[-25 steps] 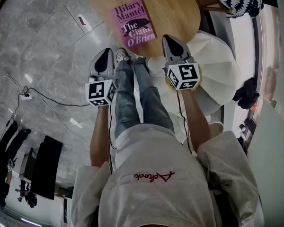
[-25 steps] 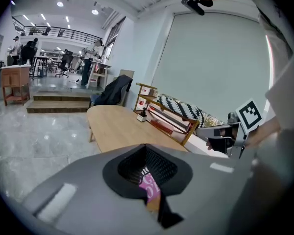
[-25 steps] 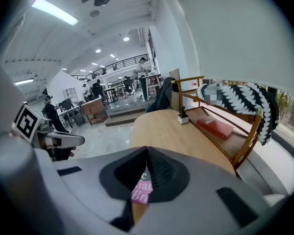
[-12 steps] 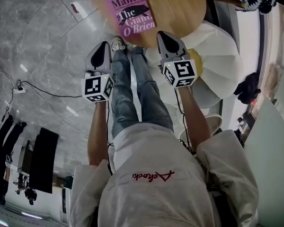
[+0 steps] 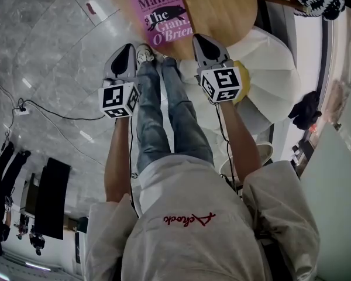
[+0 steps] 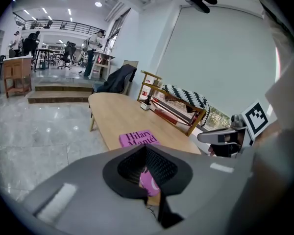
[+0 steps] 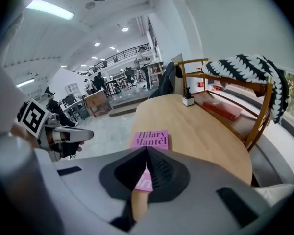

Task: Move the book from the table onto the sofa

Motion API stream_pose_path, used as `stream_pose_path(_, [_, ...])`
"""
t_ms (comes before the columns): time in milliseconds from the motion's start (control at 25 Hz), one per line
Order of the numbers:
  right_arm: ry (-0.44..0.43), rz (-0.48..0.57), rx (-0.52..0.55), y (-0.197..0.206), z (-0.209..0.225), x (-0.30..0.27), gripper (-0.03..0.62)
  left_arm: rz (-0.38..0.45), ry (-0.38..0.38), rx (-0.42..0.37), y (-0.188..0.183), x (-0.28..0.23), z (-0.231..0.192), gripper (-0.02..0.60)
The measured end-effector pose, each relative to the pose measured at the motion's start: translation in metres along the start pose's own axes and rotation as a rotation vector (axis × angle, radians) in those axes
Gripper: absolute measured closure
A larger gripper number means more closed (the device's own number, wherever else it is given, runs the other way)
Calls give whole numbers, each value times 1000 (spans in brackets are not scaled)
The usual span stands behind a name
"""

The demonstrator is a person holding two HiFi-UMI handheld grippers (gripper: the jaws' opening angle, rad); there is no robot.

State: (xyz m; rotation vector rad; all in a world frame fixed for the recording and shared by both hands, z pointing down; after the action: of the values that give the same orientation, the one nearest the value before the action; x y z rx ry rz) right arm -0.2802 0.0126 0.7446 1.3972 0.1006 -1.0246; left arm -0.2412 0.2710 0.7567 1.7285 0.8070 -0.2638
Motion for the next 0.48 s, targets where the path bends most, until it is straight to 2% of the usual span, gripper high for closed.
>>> stream_pose_path(480, [-21, -79, 24, 15, 16, -57, 586, -67, -2, 20, 22, -43, -18, 572])
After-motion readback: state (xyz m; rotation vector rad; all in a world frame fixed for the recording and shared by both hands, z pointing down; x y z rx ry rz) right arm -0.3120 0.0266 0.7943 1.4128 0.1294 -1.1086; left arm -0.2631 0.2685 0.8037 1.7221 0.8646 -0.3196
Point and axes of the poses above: the fingertips, and each gripper's own axes: x backward along the fingers, z to its right, y out of its underside, the point moved 9 cm from there along x, backward along the fingers, and after that the axes turned 2 degrees about z, right-handed, at the moved point
